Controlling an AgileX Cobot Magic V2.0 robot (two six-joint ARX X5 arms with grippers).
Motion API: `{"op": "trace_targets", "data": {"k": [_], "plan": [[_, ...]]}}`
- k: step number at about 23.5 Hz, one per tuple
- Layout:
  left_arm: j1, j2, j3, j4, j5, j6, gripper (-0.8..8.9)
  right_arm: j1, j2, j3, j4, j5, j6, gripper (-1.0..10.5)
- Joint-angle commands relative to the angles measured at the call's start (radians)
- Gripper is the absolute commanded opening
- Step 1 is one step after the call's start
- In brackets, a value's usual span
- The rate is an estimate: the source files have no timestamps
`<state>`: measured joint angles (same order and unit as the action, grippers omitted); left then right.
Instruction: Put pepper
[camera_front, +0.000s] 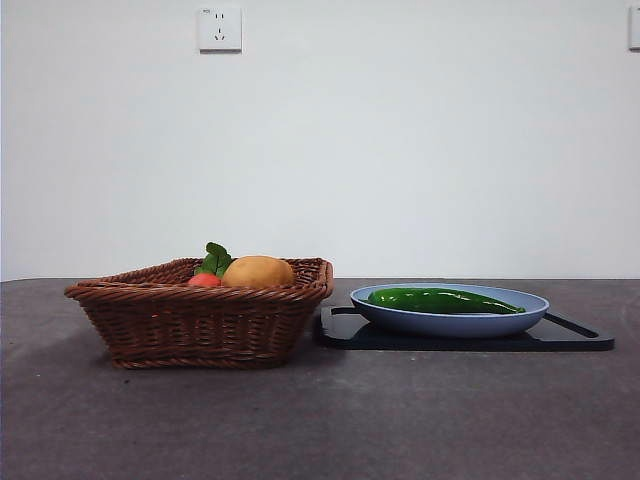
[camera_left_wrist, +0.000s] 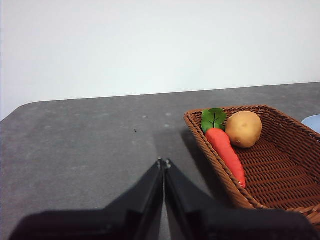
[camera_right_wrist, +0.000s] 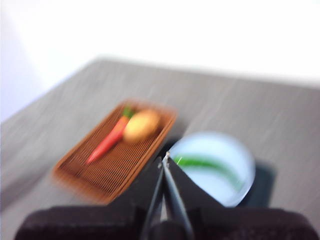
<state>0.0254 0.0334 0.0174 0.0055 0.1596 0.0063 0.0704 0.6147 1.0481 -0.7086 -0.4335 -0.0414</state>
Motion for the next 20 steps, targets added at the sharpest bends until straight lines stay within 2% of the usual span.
{"op": "trace_targets", "data": {"k": [1, 5, 9, 15, 20], "plan": [[0.003, -0.001, -0.011, 0.008, 0.002, -0.007, 0.08, -0.037, -0.116, -0.209, 0.221, 0.053, 0.014, 0.1], [0.003, -0.001, -0.011, 0.008, 0.002, -0.007, 0.08, -0.05, -0.294, -0.515, 0.501, 0.106, 0.027, 0.1], [0.003, -0.001, -0.011, 0.008, 0.001, -0.007, 0.08, -0.048, -0.409, -0.715, 0.636, 0.185, 0.055, 0.1], [0.003, -0.001, -0.011, 0.008, 0.002, -0.007, 0.08, -0.033, -0.531, -0.922, 0.704, 0.253, 0.103, 0.1], [0.003, -0.001, -0.011, 0.008, 0.002, -0.007, 0.08, -0.023, -0.581, -1.009, 0.703, 0.257, 0.117, 0.1]]}}
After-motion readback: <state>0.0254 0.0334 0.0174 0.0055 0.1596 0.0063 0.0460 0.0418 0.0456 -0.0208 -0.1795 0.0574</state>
